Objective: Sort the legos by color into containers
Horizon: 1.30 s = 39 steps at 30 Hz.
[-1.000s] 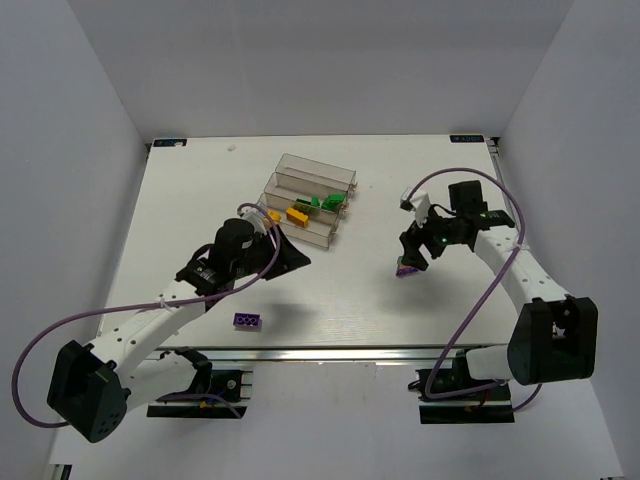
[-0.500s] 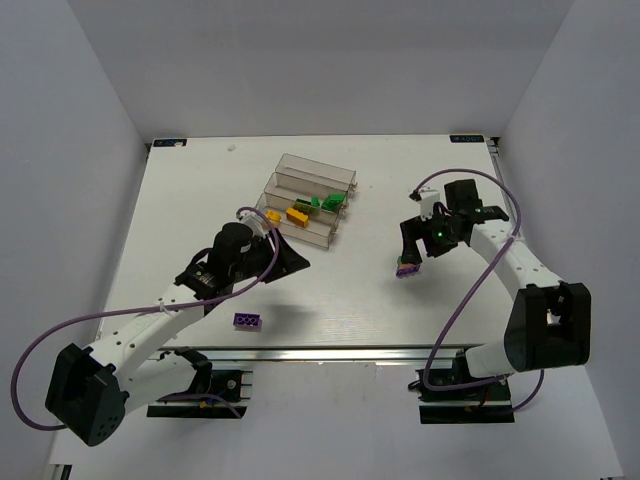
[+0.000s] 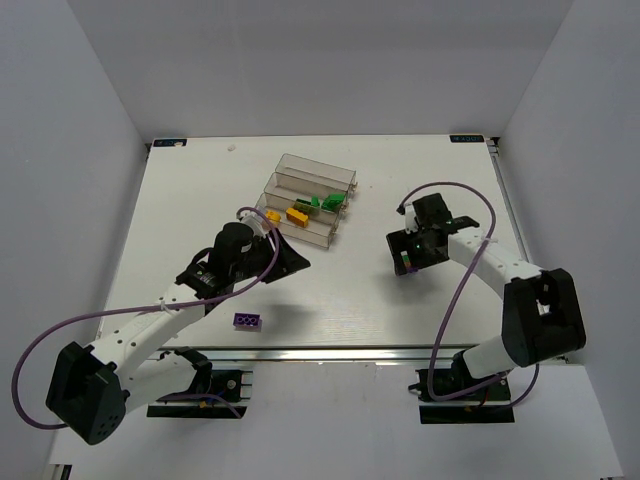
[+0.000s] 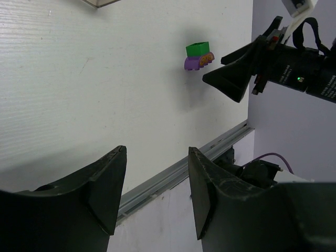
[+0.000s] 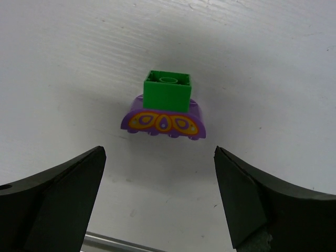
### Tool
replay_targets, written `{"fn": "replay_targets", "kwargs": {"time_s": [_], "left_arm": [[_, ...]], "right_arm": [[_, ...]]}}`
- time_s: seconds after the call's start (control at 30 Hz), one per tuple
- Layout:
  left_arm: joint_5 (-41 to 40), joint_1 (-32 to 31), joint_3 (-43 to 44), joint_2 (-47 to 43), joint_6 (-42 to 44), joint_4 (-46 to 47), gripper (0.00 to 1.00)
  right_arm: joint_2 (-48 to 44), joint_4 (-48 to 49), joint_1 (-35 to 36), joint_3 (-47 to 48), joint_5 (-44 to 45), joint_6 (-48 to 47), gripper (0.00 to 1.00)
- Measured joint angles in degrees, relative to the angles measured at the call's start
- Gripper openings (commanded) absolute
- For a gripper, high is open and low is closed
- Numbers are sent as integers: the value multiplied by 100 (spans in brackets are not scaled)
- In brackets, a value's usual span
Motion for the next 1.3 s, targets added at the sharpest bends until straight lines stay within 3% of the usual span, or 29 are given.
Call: {"fn": "replay_targets", "kwargs": {"time_s": [0.3,0.63,1.3], "left_arm": [[0,0,0,31,0,-22,60],[-26,0,0,28,0,-76,60],[-94,0,0,-114,-20,-195,60]], "right_arm": [[584,74,249,9,734,413,89],[798,179,372,223,763,717,89],[927,446,389,52,728,1012,78]]}}
